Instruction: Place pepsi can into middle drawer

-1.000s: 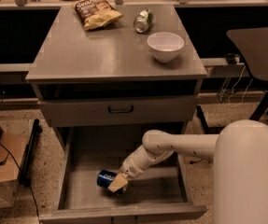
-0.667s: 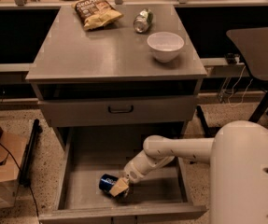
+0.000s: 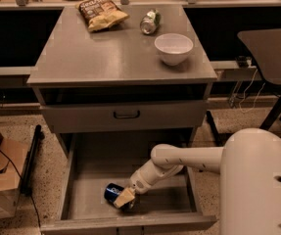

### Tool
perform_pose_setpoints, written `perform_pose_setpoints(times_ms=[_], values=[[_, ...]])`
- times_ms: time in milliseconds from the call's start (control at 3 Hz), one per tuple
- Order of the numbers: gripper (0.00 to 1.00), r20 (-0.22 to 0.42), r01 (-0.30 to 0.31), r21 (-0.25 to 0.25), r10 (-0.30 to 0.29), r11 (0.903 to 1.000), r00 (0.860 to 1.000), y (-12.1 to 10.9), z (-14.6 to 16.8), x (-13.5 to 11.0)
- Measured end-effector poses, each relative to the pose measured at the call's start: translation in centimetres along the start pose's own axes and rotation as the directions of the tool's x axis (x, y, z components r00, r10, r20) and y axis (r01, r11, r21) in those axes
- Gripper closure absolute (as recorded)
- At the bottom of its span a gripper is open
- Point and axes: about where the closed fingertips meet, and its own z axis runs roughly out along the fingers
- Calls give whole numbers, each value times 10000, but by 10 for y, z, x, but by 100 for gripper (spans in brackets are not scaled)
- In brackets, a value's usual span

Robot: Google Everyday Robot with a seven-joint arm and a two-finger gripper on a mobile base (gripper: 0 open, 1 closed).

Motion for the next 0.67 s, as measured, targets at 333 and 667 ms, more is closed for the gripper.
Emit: perform_pose_setpoints(times_ms=[333, 667], values=[[0, 0, 0, 0, 0, 10000, 10000, 0, 0, 0], [0, 0, 0, -1, 0, 10000, 10000, 0, 0, 0]])
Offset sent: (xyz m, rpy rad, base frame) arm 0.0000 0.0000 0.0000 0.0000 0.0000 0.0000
